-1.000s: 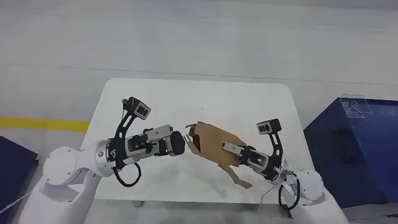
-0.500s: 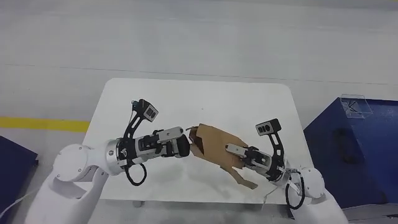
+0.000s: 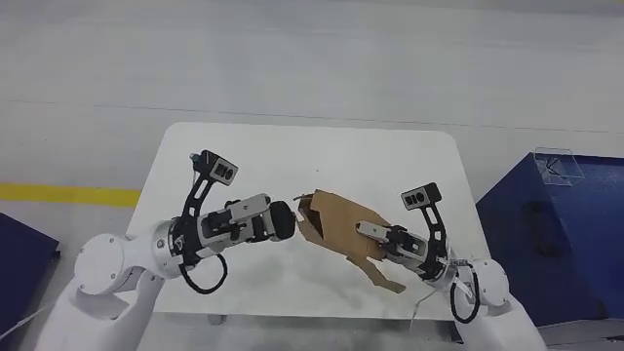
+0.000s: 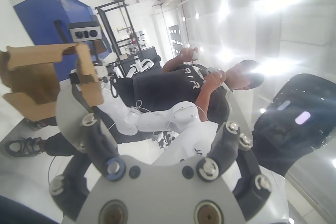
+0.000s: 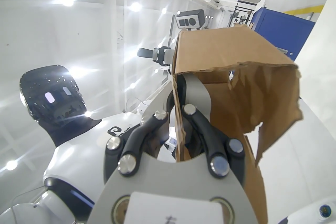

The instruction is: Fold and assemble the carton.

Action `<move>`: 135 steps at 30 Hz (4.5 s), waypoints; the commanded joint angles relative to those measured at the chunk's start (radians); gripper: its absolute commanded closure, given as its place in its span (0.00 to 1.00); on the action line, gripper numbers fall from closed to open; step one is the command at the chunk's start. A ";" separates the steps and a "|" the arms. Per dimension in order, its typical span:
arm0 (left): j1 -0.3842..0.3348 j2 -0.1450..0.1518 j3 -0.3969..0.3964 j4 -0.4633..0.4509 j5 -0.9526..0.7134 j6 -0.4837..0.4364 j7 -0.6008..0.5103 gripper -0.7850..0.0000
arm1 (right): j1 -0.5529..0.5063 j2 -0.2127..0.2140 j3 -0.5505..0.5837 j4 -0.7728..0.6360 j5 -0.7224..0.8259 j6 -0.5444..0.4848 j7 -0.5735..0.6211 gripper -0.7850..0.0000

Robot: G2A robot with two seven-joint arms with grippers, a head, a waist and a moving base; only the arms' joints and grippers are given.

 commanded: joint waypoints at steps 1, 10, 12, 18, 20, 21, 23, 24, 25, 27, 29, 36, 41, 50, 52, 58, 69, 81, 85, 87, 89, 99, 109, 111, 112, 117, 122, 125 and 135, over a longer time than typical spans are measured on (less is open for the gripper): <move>0.011 0.002 -0.006 -0.015 0.005 0.017 0.004 0.00 | -0.001 0.000 0.001 0.001 0.003 -0.002 -0.001 1.00; -0.036 0.000 0.080 0.028 0.068 0.104 -0.023 0.00 | -0.005 0.001 -0.003 0.004 0.050 0.036 0.039 1.00; -0.050 -0.002 0.095 0.038 0.072 0.110 -0.019 0.00 | -0.005 0.001 -0.005 0.004 0.052 0.044 0.050 1.00; -0.089 -0.002 0.132 0.061 0.110 0.184 -0.024 0.00 | -0.003 0.003 -0.003 0.005 0.047 0.057 0.068 1.00; -0.097 -0.002 0.145 0.067 0.122 0.203 -0.031 0.00 | -0.003 0.004 -0.001 0.005 0.045 0.060 0.075 1.00; -0.101 -0.002 0.149 0.069 0.125 0.204 -0.030 0.00 | -0.003 0.004 0.000 0.005 0.044 0.062 0.078 1.00; -0.105 -0.003 0.157 0.074 0.123 0.206 -0.032 0.00 | -0.003 0.005 0.000 0.004 0.045 0.066 0.082 1.00; -0.107 -0.003 0.160 0.076 0.122 0.208 -0.033 0.00 | -0.002 0.005 0.000 0.005 0.045 0.069 0.085 1.00; -0.109 -0.003 0.163 0.077 0.123 0.209 -0.033 0.00 | -0.002 0.005 0.000 0.006 0.047 0.073 0.088 1.00; -0.112 -0.003 0.168 0.080 0.120 0.210 -0.036 0.00 | 0.000 0.006 -0.002 0.006 0.049 0.079 0.096 1.00; -0.114 -0.004 0.175 0.085 0.105 0.219 -0.050 0.00 | 0.003 0.006 -0.010 0.009 0.061 0.099 0.112 1.00; -0.127 -0.004 0.186 0.102 0.066 0.226 -0.097 0.00 | 0.030 0.006 -0.040 0.039 0.146 0.237 0.181 1.00; -0.105 0.001 0.119 0.082 0.007 0.179 -0.095 0.00 | 0.068 0.003 -0.031 0.095 0.313 0.370 0.184 1.00; 0.000 0.023 -0.040 0.022 0.017 0.150 -0.076 0.00 | 0.142 -0.005 -0.031 0.203 0.542 0.563 0.196 1.00; 0.004 0.026 -0.022 0.024 0.054 0.180 -0.086 0.00 | 0.148 -0.007 -0.038 0.209 0.535 0.558 0.197 1.00; -0.036 0.031 0.084 0.044 0.286 0.221 -0.095 0.00 | 0.146 -0.010 -0.052 0.196 0.522 0.548 0.210 1.00; -0.102 0.025 0.151 0.115 0.321 0.236 -0.073 0.00 | 0.129 -0.009 -0.037 0.177 0.518 0.542 0.228 1.00; -0.141 0.021 0.213 0.121 0.347 0.287 -0.069 0.00 | 0.127 -0.009 -0.057 0.160 0.449 0.530 0.236 1.00; -0.160 0.018 0.233 0.135 0.345 0.305 -0.063 0.00 | 0.128 -0.009 -0.058 0.157 0.435 0.522 0.243 1.00; -0.164 0.017 0.235 0.139 0.327 0.304 -0.064 0.00 | 0.129 -0.009 -0.054 0.159 0.439 0.522 0.244 1.00; -0.164 0.017 0.226 0.138 0.314 0.291 -0.055 0.00 | 0.130 -0.008 -0.046 0.164 0.454 0.524 0.244 1.00; -0.136 0.025 0.145 0.111 0.237 0.284 -0.020 0.00 | 0.137 -0.006 -0.044 0.179 0.461 0.581 0.274 1.00; -0.159 0.025 0.192 0.152 0.306 0.335 0.004 0.00 | 0.134 0.003 -0.037 0.178 0.482 0.673 0.363 1.00; -0.159 0.024 0.192 0.149 0.289 0.319 0.007 0.00 | 0.133 0.003 -0.026 0.181 0.486 0.651 0.346 1.00; -0.156 0.024 0.188 0.147 0.275 0.310 0.006 0.00 | 0.133 0.002 -0.021 0.183 0.494 0.641 0.339 1.00; -0.136 0.030 0.168 0.125 0.270 0.286 -0.021 0.00 | 0.130 0.002 0.003 0.183 0.524 0.609 0.318 1.00; -0.121 0.035 0.182 0.109 0.307 0.296 -0.045 0.00 | 0.118 0.004 0.000 0.170 0.492 0.601 0.322 1.00; -0.120 0.034 0.195 0.103 0.303 0.291 -0.045 0.00 | 0.112 0.005 -0.006 0.164 0.474 0.597 0.327 1.00; -0.144 0.029 0.267 0.118 0.348 0.331 -0.055 0.00 | 0.105 0.008 -0.017 0.158 0.414 0.577 0.340 1.00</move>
